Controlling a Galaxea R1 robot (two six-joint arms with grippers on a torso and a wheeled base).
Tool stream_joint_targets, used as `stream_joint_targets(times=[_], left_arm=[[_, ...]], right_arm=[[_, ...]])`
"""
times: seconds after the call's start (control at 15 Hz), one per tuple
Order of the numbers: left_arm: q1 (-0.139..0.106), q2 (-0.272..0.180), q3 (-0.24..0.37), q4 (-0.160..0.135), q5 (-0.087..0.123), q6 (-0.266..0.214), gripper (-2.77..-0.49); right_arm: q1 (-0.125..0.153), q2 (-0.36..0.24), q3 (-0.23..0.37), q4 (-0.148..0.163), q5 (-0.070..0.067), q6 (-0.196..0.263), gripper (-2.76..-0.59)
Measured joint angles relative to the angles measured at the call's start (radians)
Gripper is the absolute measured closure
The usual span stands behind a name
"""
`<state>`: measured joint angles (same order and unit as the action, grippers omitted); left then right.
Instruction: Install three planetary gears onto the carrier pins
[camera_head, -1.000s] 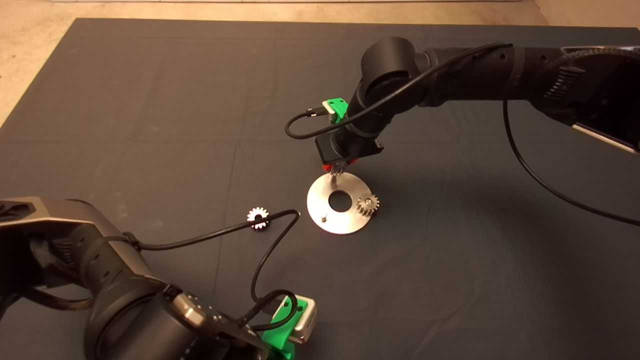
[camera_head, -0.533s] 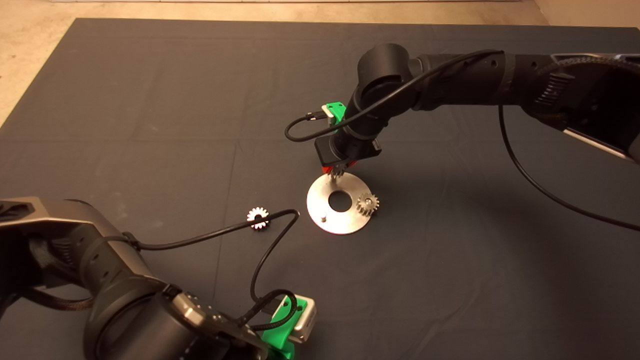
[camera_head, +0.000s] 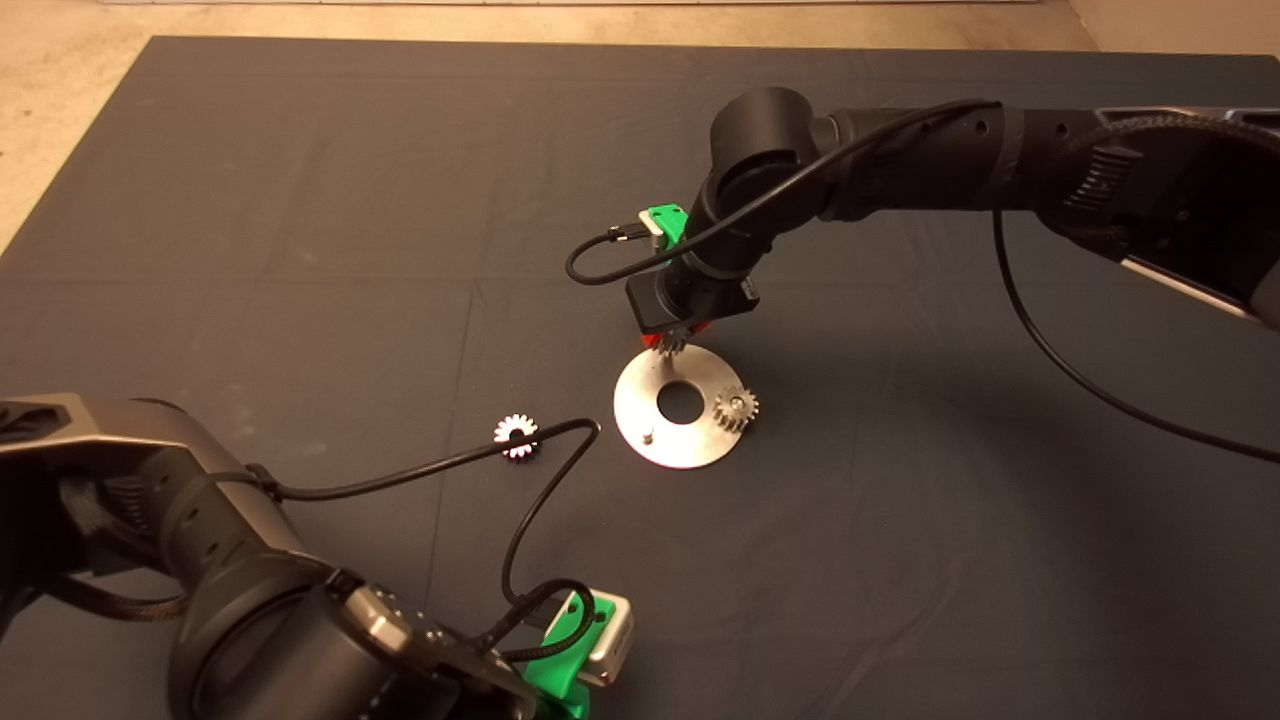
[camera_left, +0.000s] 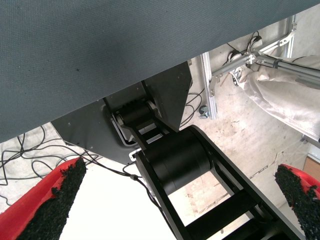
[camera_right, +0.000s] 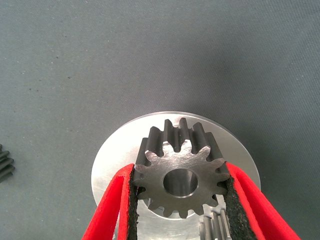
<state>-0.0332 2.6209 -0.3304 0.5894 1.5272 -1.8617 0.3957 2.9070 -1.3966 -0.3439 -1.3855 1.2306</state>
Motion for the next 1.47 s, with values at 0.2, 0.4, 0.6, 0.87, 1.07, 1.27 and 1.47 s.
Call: stream_joint_targets(times=[0.2, 0.4, 0.6, 0.87, 1.07, 1.27, 1.47], left_arm=[[0.000, 0.000, 0.000, 0.000, 0.000, 0.000, -2.76], [0.000, 0.000, 0.000, 0.001, 0.000, 0.000, -2.76], [0.000, 0.000, 0.000, 0.002, 0.000, 0.000, -2.76], [0.000, 0.000, 0.000, 0.002, 0.000, 0.000, -2.76], [0.000, 0.000, 0.000, 0.002, 0.000, 0.000, -2.76], [0.000, 0.000, 0.000, 0.002, 0.000, 0.000, -2.76], [0.000, 0.000, 0.000, 0.002, 0.000, 0.000, -2.76]], right_arm=[[-0.016, 0.000, 0.000, 0.000, -0.005, 0.000, -0.94], [-0.022, 0.000, 0.001, 0.000, -0.009, 0.000, -0.95], [-0.022, 0.000, 0.001, 0.000, -0.009, 0.000, -0.95], [-0.022, 0.000, 0.000, 0.000, -0.007, -0.001, -0.94], [-0.021, 0.000, -0.007, 0.001, -0.002, -0.003, -0.94], [-0.022, 0.003, -0.021, 0.000, 0.003, -0.011, -0.95], [-0.022, 0.005, -0.026, 0.001, 0.003, -0.015, -0.95]])
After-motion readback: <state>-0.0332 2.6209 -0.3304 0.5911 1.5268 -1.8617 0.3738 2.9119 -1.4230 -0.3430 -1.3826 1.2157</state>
